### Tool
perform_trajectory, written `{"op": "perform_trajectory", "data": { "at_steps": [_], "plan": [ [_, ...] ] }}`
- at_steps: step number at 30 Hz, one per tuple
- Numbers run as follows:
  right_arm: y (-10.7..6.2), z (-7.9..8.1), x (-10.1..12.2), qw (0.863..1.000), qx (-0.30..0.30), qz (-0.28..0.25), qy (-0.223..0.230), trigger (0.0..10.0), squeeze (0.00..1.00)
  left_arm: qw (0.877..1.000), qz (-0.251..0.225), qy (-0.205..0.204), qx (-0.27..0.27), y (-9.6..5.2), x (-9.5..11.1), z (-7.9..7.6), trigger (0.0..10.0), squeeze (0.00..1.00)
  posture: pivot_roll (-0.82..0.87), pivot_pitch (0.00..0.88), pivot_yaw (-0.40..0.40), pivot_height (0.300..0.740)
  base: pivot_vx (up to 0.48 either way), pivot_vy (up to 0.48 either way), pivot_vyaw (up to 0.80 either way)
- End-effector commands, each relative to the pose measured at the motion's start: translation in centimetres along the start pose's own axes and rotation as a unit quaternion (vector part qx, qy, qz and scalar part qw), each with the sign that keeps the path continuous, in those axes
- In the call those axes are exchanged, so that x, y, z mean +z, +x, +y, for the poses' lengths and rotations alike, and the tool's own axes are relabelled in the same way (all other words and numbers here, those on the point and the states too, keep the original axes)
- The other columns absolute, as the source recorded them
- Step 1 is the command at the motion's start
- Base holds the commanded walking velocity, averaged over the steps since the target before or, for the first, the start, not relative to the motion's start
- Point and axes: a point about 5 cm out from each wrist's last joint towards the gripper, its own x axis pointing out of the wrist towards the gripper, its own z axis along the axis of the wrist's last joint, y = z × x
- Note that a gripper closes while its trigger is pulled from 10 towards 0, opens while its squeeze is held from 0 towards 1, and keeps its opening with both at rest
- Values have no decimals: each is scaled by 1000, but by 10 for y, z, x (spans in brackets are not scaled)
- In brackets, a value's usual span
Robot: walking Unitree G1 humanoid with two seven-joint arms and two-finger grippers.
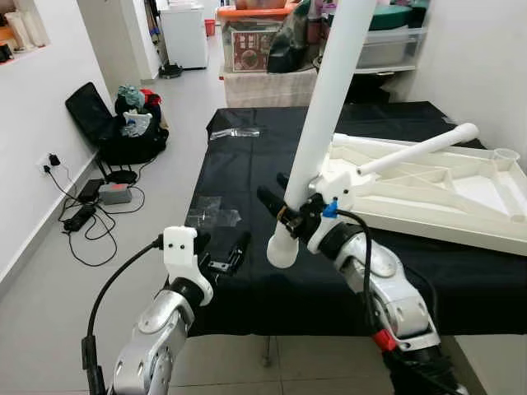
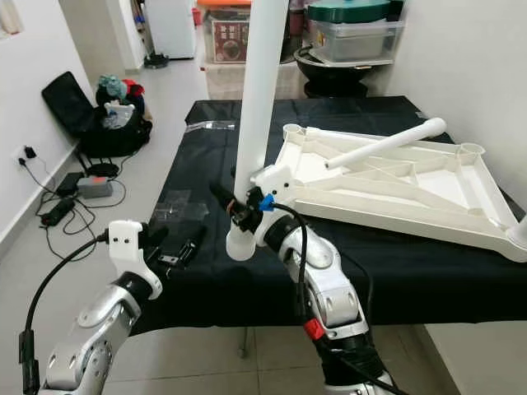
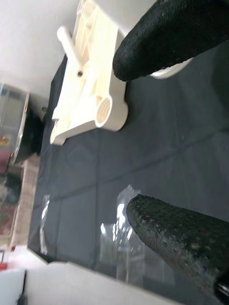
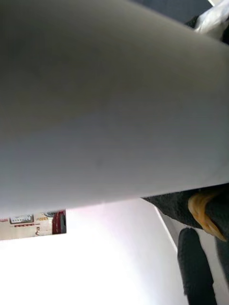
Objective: Building children table
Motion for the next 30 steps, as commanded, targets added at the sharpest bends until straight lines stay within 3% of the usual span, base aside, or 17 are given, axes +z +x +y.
{"op": "perform_trajectory", "data": {
  "at_steps": [1,7,16,23,30],
  "plan": [
    [2,0,3,1000,0,-10,-1,10000,0,1000,-1,14,10,-1,1,5,10000,0,-48,0,-10,740,0,0,0],
    [6,1,5,1000,6,-12,-16,10000,0,999,-14,27,17,-4,8,9,10000,0,-34,0,-15,740,0,-42,0],
    [11,5,5,999,13,-10,-28,10000,0,998,-11,39,52,-8,9,21,10000,0,-26,0,-18,740,0,-447,0],
    [9,10,-4,1000,11,6,-28,10000,0,997,13,46,63,-8,4,25,10000,0,-25,0,-16,740,0,0,0],
    [11,8,-5,999,3,7,-32,10000,0,998,4,43,52,-6,8,21,10000,0,-26,0,-18,740,0,0,0]
  ]
}}
